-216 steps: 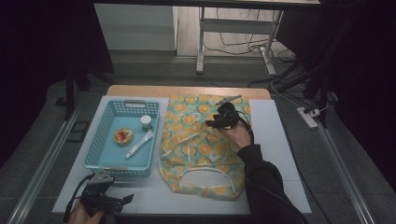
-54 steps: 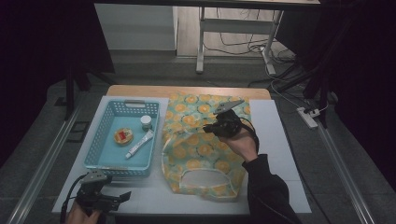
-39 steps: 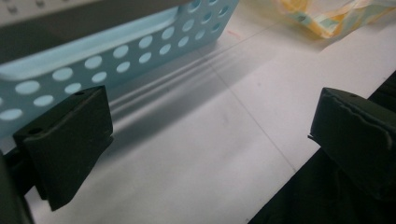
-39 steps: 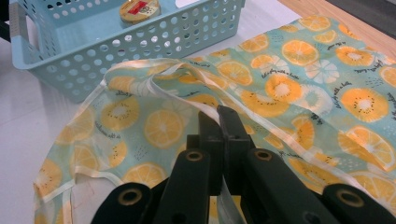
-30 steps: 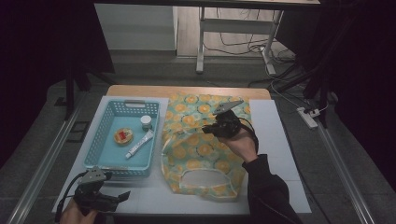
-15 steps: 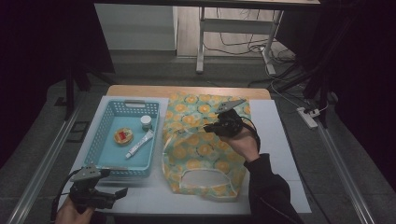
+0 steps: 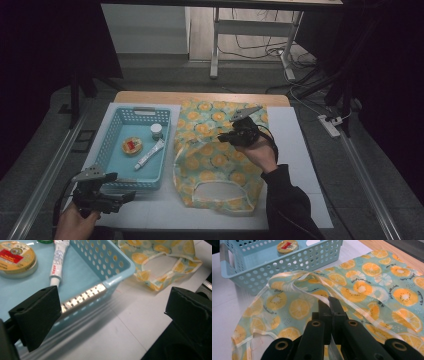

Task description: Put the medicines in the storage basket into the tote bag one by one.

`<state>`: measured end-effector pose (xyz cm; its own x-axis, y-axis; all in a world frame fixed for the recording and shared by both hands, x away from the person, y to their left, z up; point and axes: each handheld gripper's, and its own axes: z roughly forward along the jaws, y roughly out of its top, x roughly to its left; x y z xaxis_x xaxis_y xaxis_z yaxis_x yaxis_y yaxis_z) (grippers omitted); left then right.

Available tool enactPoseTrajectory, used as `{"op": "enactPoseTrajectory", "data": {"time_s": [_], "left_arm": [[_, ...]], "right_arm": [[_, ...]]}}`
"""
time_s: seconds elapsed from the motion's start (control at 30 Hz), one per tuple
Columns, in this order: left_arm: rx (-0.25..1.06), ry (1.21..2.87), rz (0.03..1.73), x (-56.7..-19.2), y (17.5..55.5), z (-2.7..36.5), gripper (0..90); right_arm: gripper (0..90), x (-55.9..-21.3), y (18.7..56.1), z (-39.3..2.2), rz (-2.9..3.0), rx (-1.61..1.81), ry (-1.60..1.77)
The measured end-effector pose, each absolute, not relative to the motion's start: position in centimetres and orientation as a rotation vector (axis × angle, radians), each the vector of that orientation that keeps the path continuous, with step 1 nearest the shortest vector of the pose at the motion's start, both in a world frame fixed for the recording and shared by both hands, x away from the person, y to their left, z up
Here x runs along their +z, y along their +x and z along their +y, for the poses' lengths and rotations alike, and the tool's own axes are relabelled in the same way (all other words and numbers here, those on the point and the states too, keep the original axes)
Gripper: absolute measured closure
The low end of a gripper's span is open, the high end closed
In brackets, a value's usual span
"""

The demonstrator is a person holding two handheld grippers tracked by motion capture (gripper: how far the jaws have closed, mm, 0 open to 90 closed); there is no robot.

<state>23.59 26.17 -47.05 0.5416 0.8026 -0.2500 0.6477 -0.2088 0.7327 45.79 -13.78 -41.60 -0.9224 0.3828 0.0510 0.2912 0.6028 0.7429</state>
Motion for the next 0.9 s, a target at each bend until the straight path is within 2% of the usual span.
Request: {"op": "enactPoseTrajectory", "data": {"time_s": [0.43, 0.9], "left_arm": [[0.233, 1.978, 1.184, -46.8, 26.9, 26.0, 0.7], [0.288, 1.958, 1.234, -46.6, 30.3, 26.5, 0.5]], "right_arm": [[90.0, -41.5, 45.8, -13.8, 2.705, 1.226, 0.568], [90.0, -41.3, 45.7, -13.8, 2.688, 1.242, 0.559]]}}
